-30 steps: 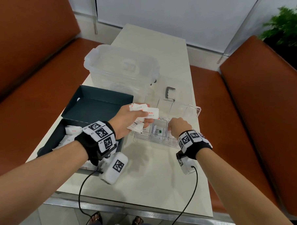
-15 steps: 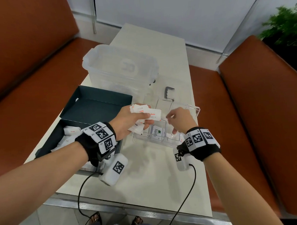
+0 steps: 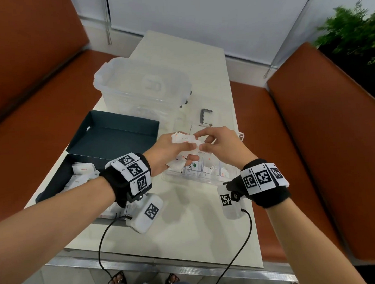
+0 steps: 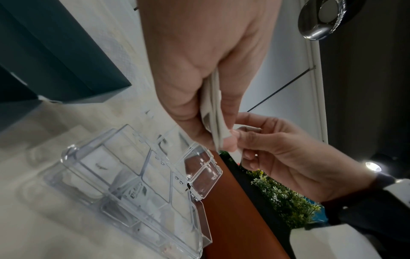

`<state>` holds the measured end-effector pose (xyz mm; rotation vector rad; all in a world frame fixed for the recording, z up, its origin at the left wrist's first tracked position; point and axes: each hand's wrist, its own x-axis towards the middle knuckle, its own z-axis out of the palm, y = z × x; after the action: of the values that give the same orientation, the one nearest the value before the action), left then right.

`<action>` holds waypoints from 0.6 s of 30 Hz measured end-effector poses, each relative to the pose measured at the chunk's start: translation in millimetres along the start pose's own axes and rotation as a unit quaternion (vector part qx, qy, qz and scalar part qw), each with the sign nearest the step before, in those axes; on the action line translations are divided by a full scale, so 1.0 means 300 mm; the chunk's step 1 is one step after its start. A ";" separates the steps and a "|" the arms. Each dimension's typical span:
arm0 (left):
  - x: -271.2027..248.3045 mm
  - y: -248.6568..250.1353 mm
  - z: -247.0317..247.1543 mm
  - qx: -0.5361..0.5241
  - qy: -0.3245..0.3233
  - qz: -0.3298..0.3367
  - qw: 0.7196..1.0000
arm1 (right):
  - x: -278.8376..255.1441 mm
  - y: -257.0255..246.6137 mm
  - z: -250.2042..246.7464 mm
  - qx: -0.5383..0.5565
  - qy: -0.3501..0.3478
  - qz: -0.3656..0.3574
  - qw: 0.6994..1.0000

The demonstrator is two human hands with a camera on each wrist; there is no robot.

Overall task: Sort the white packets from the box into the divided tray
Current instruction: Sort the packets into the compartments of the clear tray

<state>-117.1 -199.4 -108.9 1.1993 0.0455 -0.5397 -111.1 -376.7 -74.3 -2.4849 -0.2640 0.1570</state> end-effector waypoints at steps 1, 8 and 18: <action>0.003 -0.001 0.007 -0.003 -0.001 -0.005 1.000 | -0.005 0.010 -0.009 -0.004 0.001 0.004 1.000; 0.012 -0.010 0.016 0.017 -0.003 -0.022 1.000 | -0.011 0.171 -0.072 0.005 0.082 0.153 0.985; 0.006 -0.013 0.015 0.019 -0.005 -0.018 1.000 | -0.021 0.332 0.047 -0.093 0.017 0.288 0.953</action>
<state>-118.2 -205.2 -111.0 1.2355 0.0475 -0.5797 -104.6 -447.9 -145.3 -2.6820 0.4942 0.3405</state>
